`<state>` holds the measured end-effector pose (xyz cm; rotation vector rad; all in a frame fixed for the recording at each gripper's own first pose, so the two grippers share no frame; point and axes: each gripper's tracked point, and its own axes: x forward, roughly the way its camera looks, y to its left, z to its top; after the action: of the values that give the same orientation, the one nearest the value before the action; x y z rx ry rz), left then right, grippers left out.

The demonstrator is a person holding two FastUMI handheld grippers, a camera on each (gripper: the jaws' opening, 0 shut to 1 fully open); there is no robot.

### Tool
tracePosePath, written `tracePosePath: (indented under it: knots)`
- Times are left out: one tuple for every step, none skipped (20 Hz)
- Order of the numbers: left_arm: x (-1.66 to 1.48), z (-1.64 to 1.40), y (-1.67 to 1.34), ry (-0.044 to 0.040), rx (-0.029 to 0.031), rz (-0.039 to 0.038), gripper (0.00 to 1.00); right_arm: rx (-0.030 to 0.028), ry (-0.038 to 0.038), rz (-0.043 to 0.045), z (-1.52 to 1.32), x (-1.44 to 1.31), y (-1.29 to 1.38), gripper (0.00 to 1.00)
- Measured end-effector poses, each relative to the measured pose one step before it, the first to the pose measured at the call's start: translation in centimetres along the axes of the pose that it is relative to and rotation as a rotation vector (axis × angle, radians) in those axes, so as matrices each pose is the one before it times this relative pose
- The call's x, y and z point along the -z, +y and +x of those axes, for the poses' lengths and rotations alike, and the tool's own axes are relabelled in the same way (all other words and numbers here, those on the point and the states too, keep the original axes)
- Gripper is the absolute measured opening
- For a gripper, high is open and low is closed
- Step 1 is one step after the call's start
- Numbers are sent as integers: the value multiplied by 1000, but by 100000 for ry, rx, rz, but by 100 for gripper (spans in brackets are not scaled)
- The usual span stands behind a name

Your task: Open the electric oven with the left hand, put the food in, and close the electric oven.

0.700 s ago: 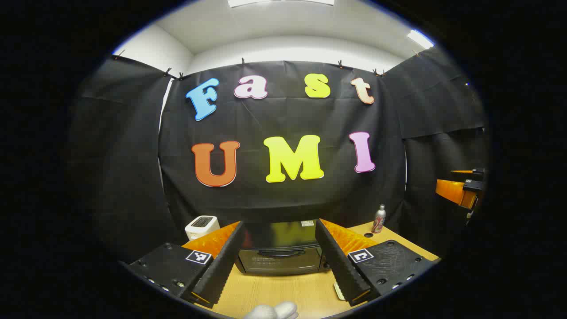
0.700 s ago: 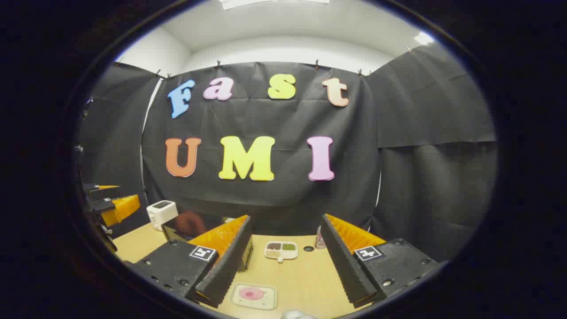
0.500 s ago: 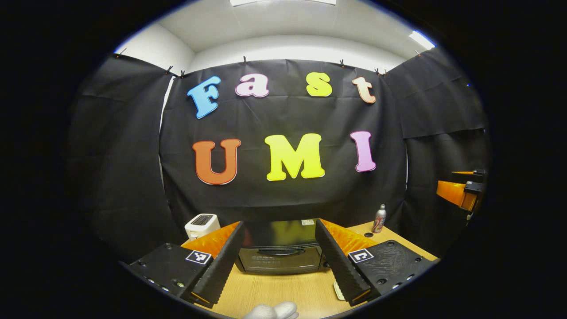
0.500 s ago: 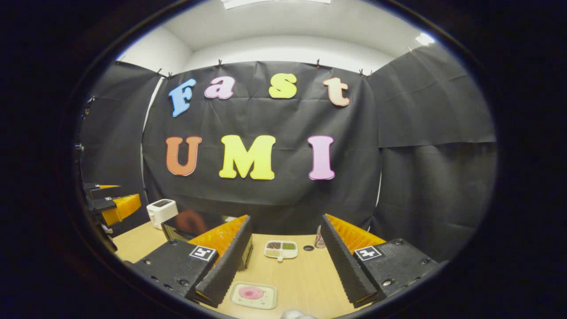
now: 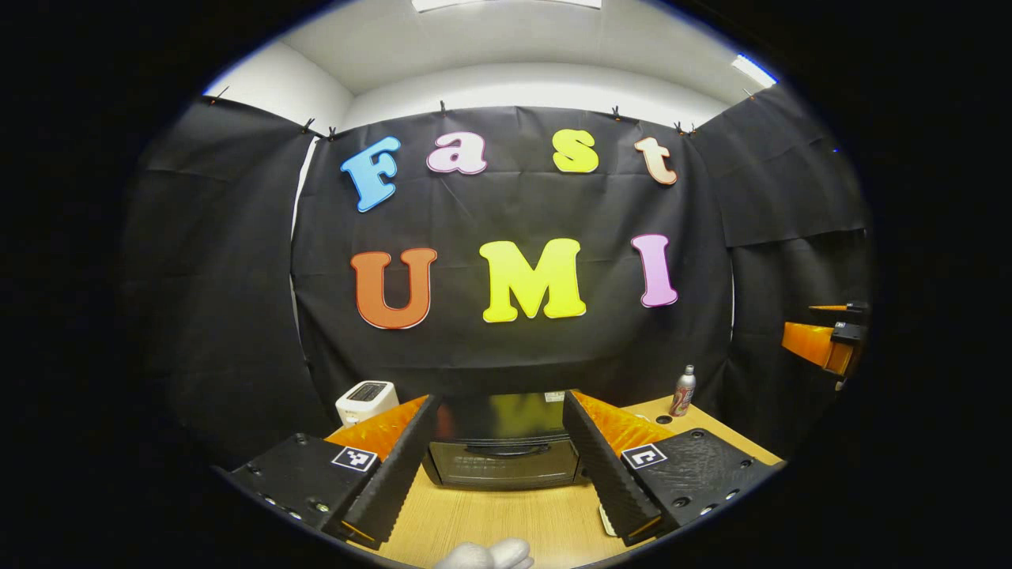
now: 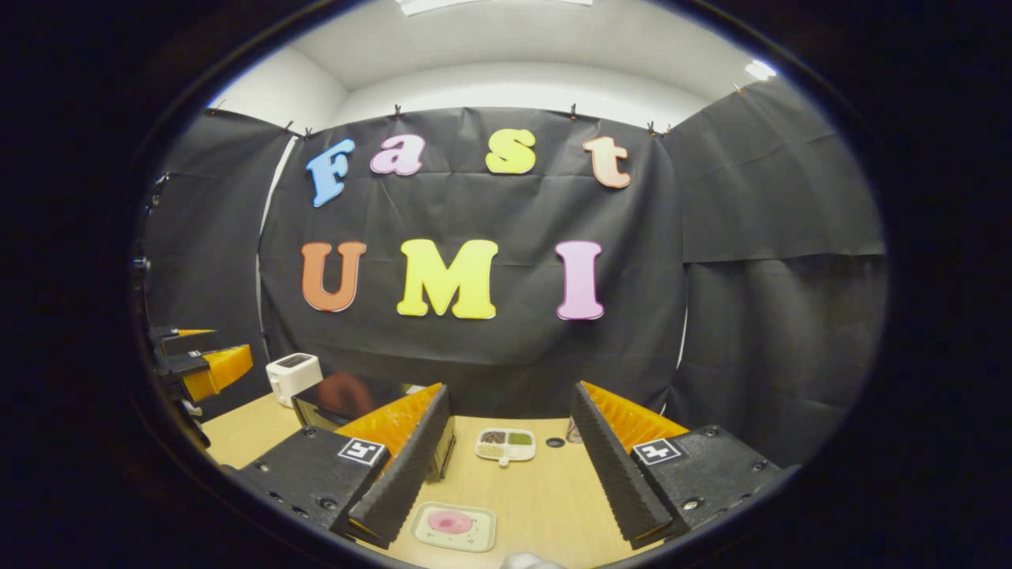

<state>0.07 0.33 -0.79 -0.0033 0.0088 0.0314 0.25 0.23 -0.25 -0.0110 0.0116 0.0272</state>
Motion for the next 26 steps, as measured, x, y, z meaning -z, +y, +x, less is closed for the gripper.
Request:
tracePosePath:
  knots:
    - [359,266,-93,250,191,-35,96,-79,410,-110,-85,133,-61,96]
    - [451,359,-80,416,292,-342,96,123,209,-160,-47,11,-69,96]
    - [459,545,-195,274,352,-310,96,165,132,-138,-35,-19,-142,96]
    - [607,516,-151,1025,456,-197,96,148,179,-51,8,-60,-87,96]
    - [607,798,-192,519,413,166,96,-217,-14,206,-167,-47,71,96]
    - [741,943,-221,174,329,459,96,-66,-405,166,-95,-259,-55,96]
    - [897,768,-259,1031,519,183,96,269,-117,64,-123,-86,-182,96]
    - [880,1038,-200,1038,484,137,96,-179,96,367,-114,-134,-97,96]
    - [847,1196,-252,598,862,-608,96,372,-13,344,-141,-144,-113,96]
    - [1123,1161,-153,2087,149,-99,97,573,282,201,-97,-114,-245,96]
    - [912,1370,63,984,-5,1158,96,704,436,-12,-172,103,-206,96]
    - [1046,1288,59,495,430,535,96,1132,726,-503,-155,-54,-393,97]
    - [779,1365,-42,506,77,1311,97,1174,639,-744,-131,91,-345,97]
    - [739,1189,-153,651,783,251,97,1427,1024,-846,-153,140,-322,96]
    - [950,1116,56,2228,419,-979,96,1171,763,-785,-109,203,-249,96]
    - [930,1141,-216,1994,897,-181,97,1097,1024,-675,-154,136,-168,96]
    - [574,927,156,1171,-415,475,97,1162,589,-277,-133,176,-208,96]
    - [683,937,106,1285,-30,-110,97,1076,817,-237,-123,141,-165,97]
    - [762,774,120,1845,-91,14,97,527,944,-30,25,337,-18,96]
    - [515,751,192,761,-650,254,97,726,920,-216,-72,239,-123,97]
    - [758,487,224,1527,58,254,96,850,829,-198,18,374,-195,96]
    - [426,586,307,474,-903,-66,97,283,921,-164,90,162,-11,96]
    - [788,332,-54,2818,173,-344,97,144,1028,-429,-90,329,148,96]
    - [-452,272,94,-2508,-171,-686,97,-173,325,-278,-53,119,87,97]
    - [180,-2,-143,945,985,-335,97,155,251,-312,-14,21,149,97]
    - [167,-284,-47,508,-51,-489,89,-189,8,-79,107,-26,130,96]
